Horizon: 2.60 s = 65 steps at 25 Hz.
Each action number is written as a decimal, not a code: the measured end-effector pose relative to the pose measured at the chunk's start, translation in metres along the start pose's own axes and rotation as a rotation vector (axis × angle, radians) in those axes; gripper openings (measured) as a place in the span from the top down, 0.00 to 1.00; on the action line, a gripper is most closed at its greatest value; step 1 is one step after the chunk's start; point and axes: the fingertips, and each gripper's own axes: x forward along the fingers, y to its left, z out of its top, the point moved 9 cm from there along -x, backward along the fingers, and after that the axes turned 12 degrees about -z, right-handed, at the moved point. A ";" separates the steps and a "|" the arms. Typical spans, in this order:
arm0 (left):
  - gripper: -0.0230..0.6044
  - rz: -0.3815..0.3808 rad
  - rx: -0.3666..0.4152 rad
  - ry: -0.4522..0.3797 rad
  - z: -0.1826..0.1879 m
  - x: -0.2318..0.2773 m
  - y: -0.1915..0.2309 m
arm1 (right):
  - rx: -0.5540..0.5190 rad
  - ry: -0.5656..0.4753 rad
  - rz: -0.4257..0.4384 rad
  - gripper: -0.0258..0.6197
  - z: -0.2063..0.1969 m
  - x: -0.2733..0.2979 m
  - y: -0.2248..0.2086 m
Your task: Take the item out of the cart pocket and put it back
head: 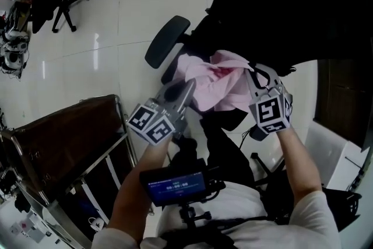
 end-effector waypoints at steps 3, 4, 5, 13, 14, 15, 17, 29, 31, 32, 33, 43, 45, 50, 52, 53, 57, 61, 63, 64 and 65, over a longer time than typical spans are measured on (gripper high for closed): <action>0.94 -0.009 0.018 -0.040 0.016 -0.007 -0.014 | 0.010 -0.038 -0.006 0.94 0.015 -0.012 -0.005; 0.94 -0.012 0.023 -0.054 0.021 -0.011 -0.019 | 0.011 -0.051 -0.006 0.94 0.021 -0.016 -0.006; 0.94 -0.014 0.027 -0.068 0.026 -0.015 -0.023 | 0.008 -0.063 -0.006 0.94 0.026 -0.020 -0.007; 0.94 -0.037 0.049 -0.182 0.054 -0.050 -0.053 | 0.069 -0.157 -0.064 0.94 0.067 -0.055 -0.013; 0.94 -0.042 0.053 -0.192 0.057 -0.054 -0.057 | 0.073 -0.171 -0.069 0.94 0.073 -0.061 -0.012; 0.94 -0.049 0.058 -0.203 0.061 -0.059 -0.062 | 0.071 -0.185 -0.073 0.94 0.079 -0.067 -0.012; 0.94 -0.069 0.072 -0.225 0.069 -0.067 -0.073 | 0.049 -0.214 -0.084 0.94 0.091 -0.080 -0.013; 0.94 -0.256 0.181 -0.328 0.136 -0.094 -0.149 | 0.175 -0.438 -0.162 0.94 0.176 -0.168 -0.035; 0.94 -0.293 0.200 -0.349 0.146 -0.098 -0.164 | 0.192 -0.486 -0.180 0.94 0.190 -0.187 -0.038; 0.94 -0.310 0.209 -0.362 0.152 -0.100 -0.171 | 0.195 -0.508 -0.187 0.94 0.197 -0.197 -0.040; 0.94 -0.327 0.219 -0.375 0.157 -0.102 -0.178 | 0.195 -0.531 -0.194 0.94 0.204 -0.206 -0.043; 0.94 -0.387 0.344 -0.474 0.211 -0.139 -0.224 | 0.165 -0.719 -0.203 0.94 0.267 -0.267 -0.037; 0.94 -0.385 0.373 -0.489 0.222 -0.148 -0.230 | 0.164 -0.750 -0.191 0.94 0.280 -0.272 -0.036; 0.94 -0.375 0.445 -0.530 0.246 -0.173 -0.245 | 0.156 -0.814 -0.143 0.94 0.311 -0.279 -0.029; 0.94 -0.368 0.473 -0.544 0.254 -0.184 -0.251 | 0.150 -0.835 -0.124 0.94 0.323 -0.283 -0.025; 0.94 -0.364 0.488 -0.550 0.259 -0.190 -0.255 | 0.145 -0.845 -0.116 0.94 0.330 -0.285 -0.022; 0.94 -0.341 0.536 -0.576 0.273 -0.215 -0.266 | 0.127 -0.886 -0.078 0.94 0.356 -0.291 -0.009; 0.94 -0.304 0.572 -0.604 0.283 -0.241 -0.270 | 0.110 -0.922 -0.042 0.94 0.379 -0.292 0.007; 0.94 -0.281 0.591 -0.615 0.288 -0.251 -0.271 | 0.107 -0.934 -0.023 0.94 0.389 -0.290 0.012; 0.94 -0.269 0.601 -0.618 0.290 -0.256 -0.272 | 0.106 -0.938 -0.015 0.94 0.393 -0.290 0.014; 0.94 -0.256 0.613 -0.621 0.292 -0.260 -0.273 | 0.103 -0.941 -0.008 0.94 0.398 -0.289 0.017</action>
